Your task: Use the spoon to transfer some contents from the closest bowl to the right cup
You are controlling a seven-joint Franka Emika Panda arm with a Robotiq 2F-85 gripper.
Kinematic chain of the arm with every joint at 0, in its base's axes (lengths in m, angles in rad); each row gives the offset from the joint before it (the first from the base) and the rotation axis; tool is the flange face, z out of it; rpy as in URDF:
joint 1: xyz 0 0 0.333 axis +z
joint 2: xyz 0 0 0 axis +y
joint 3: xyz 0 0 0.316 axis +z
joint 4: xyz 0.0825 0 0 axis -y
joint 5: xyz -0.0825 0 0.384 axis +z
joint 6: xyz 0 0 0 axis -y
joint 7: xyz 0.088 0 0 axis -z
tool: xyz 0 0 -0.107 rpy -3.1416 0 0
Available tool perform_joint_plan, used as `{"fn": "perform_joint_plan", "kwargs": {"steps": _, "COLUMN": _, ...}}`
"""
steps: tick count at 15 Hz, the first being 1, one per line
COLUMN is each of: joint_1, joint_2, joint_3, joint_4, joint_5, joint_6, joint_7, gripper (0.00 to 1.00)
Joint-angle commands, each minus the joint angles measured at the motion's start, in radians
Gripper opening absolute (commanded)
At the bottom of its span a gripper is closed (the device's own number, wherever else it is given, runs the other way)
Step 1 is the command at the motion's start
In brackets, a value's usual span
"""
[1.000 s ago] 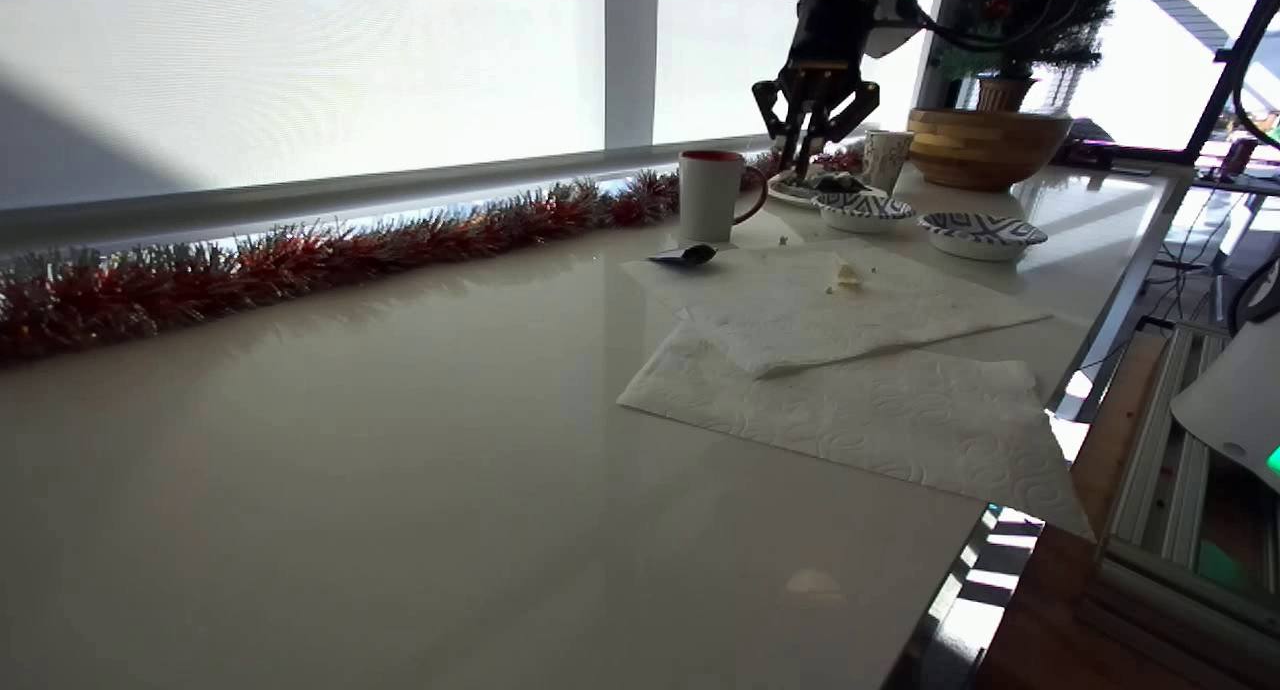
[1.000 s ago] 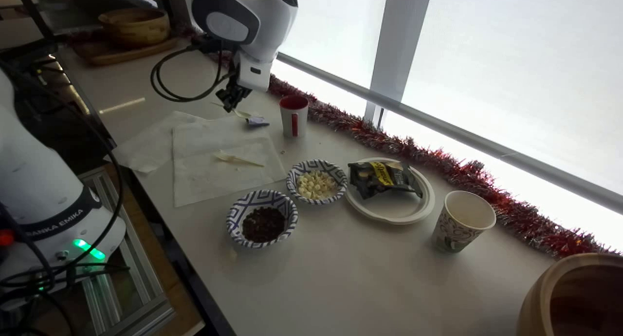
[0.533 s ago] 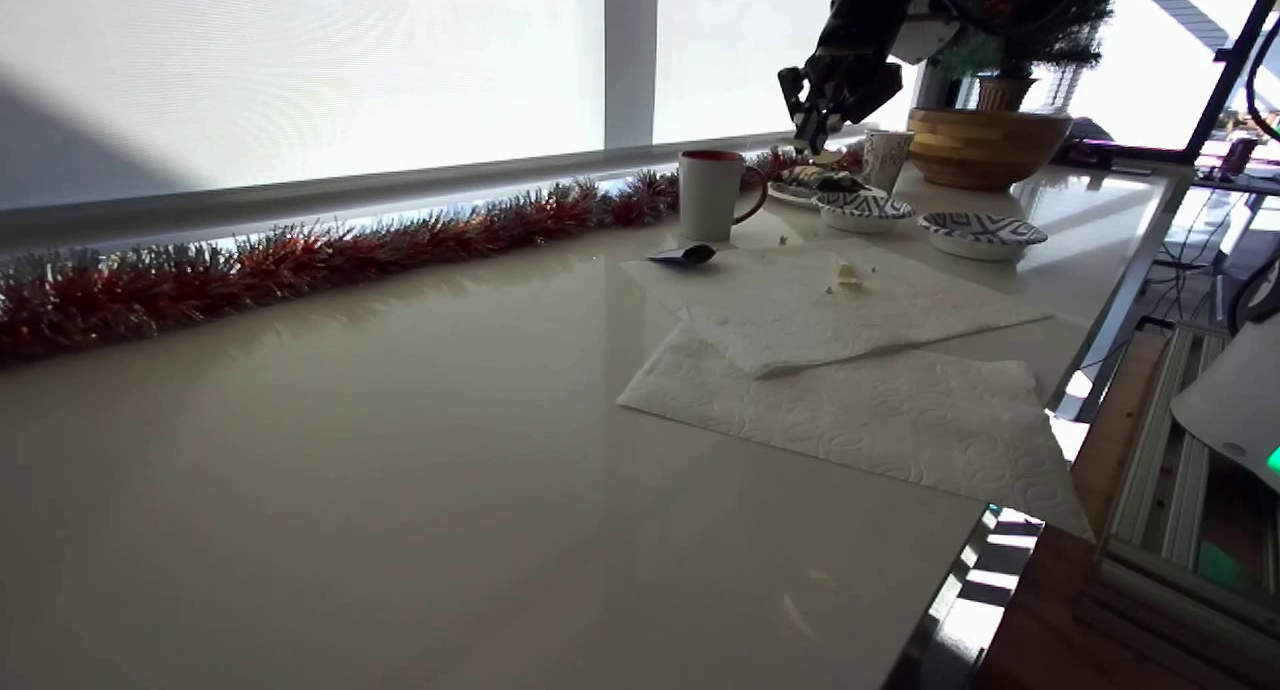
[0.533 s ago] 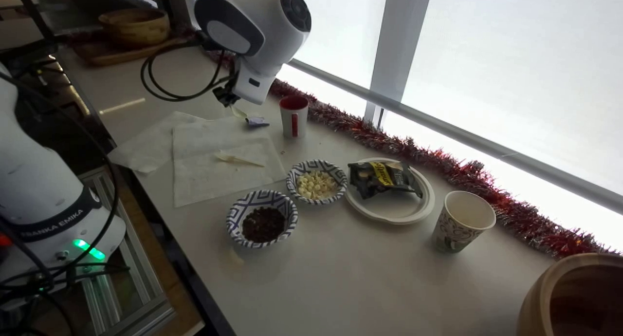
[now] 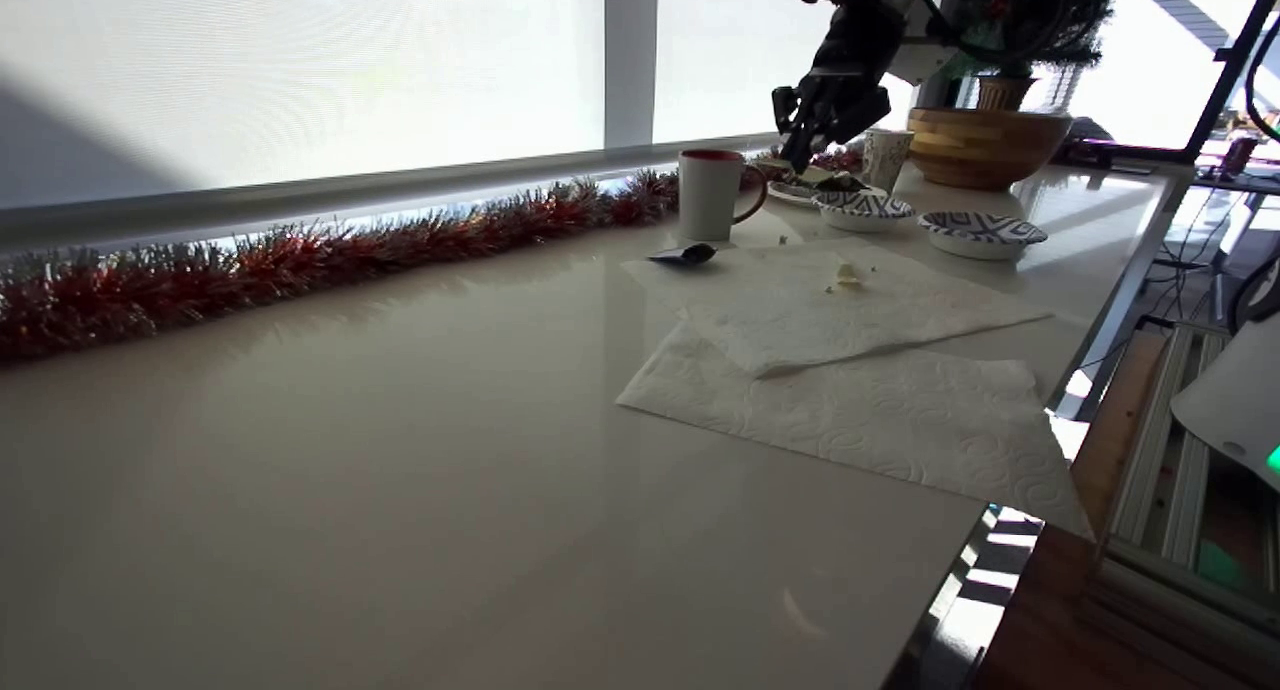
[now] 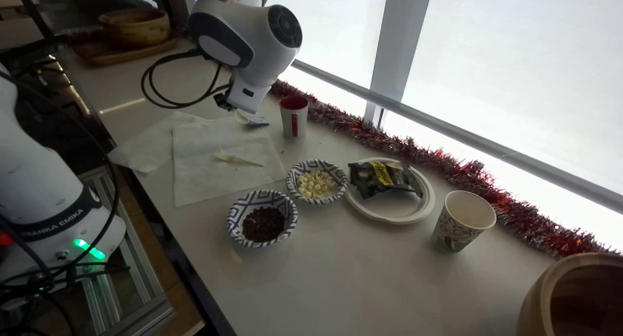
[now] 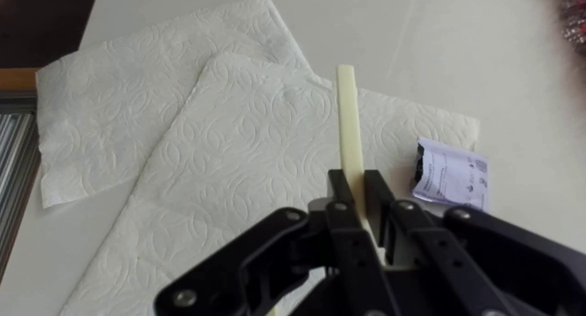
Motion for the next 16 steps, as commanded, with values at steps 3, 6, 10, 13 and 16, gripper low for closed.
{"fn": "perform_joint_plan", "kwargs": {"steps": 3, "joint_1": 0.019, "joint_2": -0.01, "joint_3": 0.033, "joint_4": -0.072, "joint_5": 0.066, "joint_6": 0.268, "joint_7": 0.177, "gripper": 0.03}}
{"fn": "perform_joint_plan", "kwargs": {"steps": 6, "joint_1": 0.034, "joint_2": 0.013, "joint_3": 0.05, "joint_4": -0.071, "joint_5": 0.093, "joint_6": 0.308, "joint_7": 0.266, "gripper": 0.03}}
{"fn": "perform_joint_plan", "kwargs": {"steps": 10, "joint_1": 0.053, "joint_2": 0.039, "joint_3": 0.065, "joint_4": -0.074, "joint_5": 0.188, "joint_6": 0.285, "joint_7": 0.245, "gripper": 0.03}}
{"fn": "perform_joint_plan", "kwargs": {"steps": 13, "joint_1": 0.066, "joint_2": 0.071, "joint_3": 0.075, "joint_4": -0.085, "joint_5": 0.216, "joint_6": 0.311, "joint_7": 0.222, "gripper": 0.03}}
{"fn": "perform_joint_plan", "kwargs": {"steps": 16, "joint_1": 0.074, "joint_2": 0.106, "joint_3": 0.079, "joint_4": -0.081, "joint_5": 0.235, "joint_6": 0.347, "joint_7": 0.198, "gripper": 0.03}}
